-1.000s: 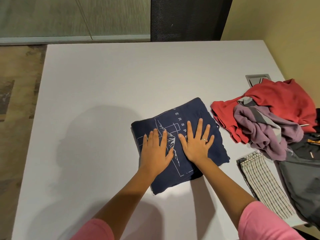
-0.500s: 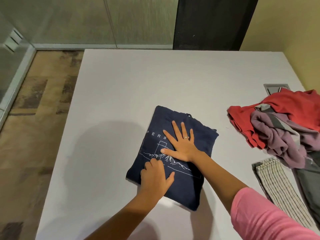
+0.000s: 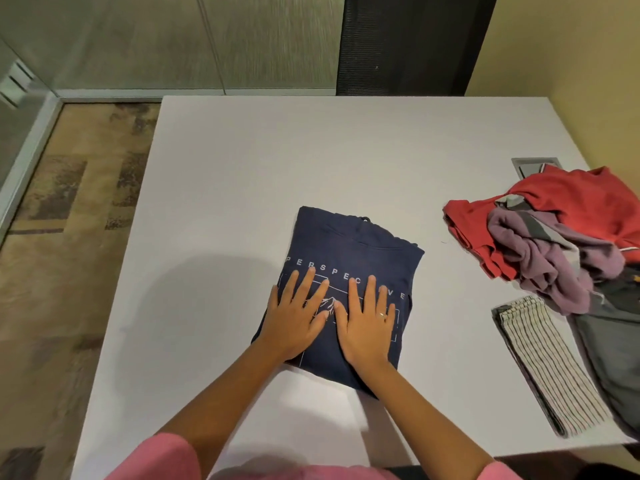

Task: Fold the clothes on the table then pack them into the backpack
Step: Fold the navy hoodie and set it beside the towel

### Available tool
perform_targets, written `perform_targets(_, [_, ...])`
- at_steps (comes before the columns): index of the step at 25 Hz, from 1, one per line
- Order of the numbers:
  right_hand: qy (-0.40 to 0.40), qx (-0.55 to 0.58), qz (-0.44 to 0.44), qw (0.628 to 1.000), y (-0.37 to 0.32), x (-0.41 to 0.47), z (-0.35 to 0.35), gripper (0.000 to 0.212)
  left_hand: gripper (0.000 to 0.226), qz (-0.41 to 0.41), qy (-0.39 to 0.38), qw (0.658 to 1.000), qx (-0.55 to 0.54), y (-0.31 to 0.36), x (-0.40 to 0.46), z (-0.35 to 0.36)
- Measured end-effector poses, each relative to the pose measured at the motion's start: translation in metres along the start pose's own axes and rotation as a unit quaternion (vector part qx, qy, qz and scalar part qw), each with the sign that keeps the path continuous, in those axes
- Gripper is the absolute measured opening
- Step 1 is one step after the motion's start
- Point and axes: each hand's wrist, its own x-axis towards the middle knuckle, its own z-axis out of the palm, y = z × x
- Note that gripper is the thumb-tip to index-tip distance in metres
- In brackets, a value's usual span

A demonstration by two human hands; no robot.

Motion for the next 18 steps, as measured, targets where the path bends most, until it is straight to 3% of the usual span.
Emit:
perform_targets(3, [-0.015,0.032,0.102,0.994,0.019,-0.014,0.007,0.076,0.06,-0.039,-0.029,0.998,-0.025,0.003,-0.002,0.01])
perform_targets(5, [-0.038,0.064,0.11,0.991,0.026,-0.012,0.008,0.078,0.06,-0.05,-0.04,0.997,-0.036,0.003,-0.004,0.015])
perform_targets(9, [-0.037,0.091,0.031,0.995,0.033,-0.004,0.01,0.102,0.06,-0.1,-0.026,0.993,-0.053,0.008,-0.016,0.023])
perform_targets(14, [-0.079,0.104,-0.087,0.988,0.036,0.001,0.009,0.086,0.063,-0.192,-0.018,0.979,-0.07,0.021,-0.049,0.034])
perform_targets(18, [-0.037,0.227,-0.092,0.969,0.035,-0.004,0.002,0.079,0.064,-0.168,0.007,0.985,-0.049,0.014,-0.057,0.033])
